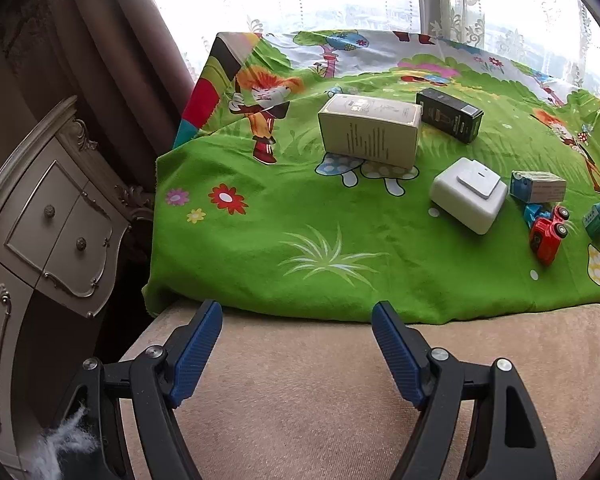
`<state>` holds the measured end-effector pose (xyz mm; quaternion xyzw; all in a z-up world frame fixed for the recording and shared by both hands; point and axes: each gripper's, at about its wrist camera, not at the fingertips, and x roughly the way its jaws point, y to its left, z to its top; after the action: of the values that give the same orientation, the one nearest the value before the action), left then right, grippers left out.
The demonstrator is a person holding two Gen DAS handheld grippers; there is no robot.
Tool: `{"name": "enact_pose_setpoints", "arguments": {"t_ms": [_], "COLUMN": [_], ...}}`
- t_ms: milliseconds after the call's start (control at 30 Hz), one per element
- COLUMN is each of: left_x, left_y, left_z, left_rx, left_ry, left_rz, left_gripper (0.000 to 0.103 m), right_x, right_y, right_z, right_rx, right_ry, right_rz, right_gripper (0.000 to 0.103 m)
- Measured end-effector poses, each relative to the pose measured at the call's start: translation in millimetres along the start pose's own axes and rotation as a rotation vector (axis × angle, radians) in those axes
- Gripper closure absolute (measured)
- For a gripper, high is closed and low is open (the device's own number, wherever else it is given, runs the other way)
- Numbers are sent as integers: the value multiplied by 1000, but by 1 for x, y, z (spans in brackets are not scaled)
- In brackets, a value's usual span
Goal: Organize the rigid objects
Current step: 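Move both open tools back toward the items on the bed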
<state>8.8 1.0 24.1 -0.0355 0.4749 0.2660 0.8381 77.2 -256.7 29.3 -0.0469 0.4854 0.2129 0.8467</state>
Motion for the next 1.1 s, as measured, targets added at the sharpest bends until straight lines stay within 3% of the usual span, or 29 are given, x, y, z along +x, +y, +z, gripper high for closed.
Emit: {"name": "enact_pose_setpoints", "arguments": {"t_ms": [500, 733, 900, 1100], "left_x": [11, 14, 17, 22], "left_y": [-1, -10, -26, -52], "left_z": [9, 19, 31, 49], "left_rx": [1, 14, 63, 160], "left_ry": [10, -7, -15, -26], "left_rz": [-38, -205, -358, -480], "left_gripper": [25, 25, 25, 21], "right_x": [14, 24, 32, 37], "right_y": [3, 6, 3, -10], "right_z": [7, 16, 23, 34], "right_rx": [0, -5, 3, 36], "right_ry": [19, 25, 36, 30], "right_rz": [4, 9, 20, 4], "right_gripper": [34, 33, 33, 27]}}
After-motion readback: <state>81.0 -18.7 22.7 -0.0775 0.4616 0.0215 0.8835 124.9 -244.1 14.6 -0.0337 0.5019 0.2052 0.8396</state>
